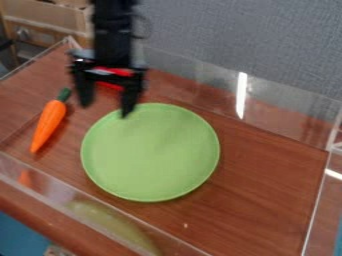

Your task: Put the carrot on the right side

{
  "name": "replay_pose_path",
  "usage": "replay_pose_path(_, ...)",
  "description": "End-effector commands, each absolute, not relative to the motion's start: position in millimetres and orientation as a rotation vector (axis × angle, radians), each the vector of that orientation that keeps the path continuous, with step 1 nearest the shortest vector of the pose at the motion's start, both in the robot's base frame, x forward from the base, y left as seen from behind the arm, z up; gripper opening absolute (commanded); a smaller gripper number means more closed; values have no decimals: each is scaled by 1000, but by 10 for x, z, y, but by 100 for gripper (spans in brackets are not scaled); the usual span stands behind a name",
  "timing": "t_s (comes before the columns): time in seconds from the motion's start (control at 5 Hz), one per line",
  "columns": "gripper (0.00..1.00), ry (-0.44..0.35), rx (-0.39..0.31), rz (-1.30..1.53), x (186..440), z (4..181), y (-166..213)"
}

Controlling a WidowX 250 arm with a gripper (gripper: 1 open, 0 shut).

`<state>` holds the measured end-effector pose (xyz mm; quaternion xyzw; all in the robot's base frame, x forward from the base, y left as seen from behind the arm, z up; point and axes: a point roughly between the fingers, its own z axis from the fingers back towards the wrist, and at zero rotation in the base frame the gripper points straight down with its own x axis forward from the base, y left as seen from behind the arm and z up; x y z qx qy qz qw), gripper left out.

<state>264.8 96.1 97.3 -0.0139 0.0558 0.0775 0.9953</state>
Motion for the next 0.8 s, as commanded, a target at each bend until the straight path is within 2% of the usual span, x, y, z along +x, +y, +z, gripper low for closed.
replay_pose_path(0.0,100,13,-14,189,2554,1121,1368)
replay_pose_path(0.2,100,-13,-30,219,2442,1055,1614)
replay_pose_path(0.6,100,-49,-58,219,2513,815,1707)
